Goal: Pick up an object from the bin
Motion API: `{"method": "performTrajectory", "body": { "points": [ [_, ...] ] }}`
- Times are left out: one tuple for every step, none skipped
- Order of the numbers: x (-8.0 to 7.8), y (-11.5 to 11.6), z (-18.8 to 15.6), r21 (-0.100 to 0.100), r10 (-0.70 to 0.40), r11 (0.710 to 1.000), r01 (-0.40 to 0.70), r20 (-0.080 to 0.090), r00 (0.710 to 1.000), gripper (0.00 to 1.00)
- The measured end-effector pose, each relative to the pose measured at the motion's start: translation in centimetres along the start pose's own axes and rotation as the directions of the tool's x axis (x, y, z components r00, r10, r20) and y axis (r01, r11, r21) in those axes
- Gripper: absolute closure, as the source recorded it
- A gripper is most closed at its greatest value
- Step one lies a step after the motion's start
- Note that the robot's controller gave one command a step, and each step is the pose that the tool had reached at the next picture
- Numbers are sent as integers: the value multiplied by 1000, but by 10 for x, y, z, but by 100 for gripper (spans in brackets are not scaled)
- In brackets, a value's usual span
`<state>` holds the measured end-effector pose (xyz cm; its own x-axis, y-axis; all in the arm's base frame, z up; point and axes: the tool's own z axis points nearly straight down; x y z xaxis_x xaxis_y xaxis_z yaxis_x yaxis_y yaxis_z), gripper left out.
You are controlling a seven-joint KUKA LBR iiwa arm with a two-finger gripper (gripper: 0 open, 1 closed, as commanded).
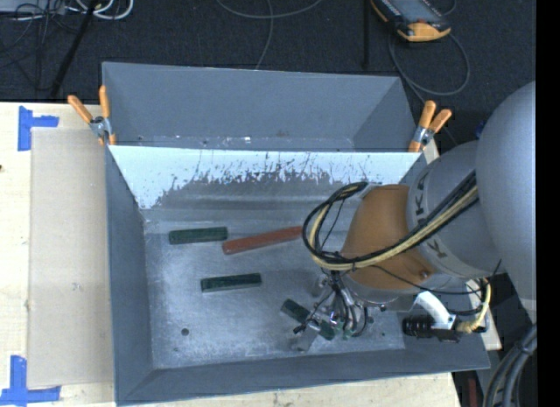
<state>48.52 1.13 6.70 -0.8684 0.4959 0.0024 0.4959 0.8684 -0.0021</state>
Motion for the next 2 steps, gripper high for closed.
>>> {"method": "performTrajectory", "body": {
  "points": [
    [-1,0,-1,0,-2,1000,2,2,1000,100],
    [-1,0,-57,-4,-9,1000,9,5,1000,100]
  ]
}}
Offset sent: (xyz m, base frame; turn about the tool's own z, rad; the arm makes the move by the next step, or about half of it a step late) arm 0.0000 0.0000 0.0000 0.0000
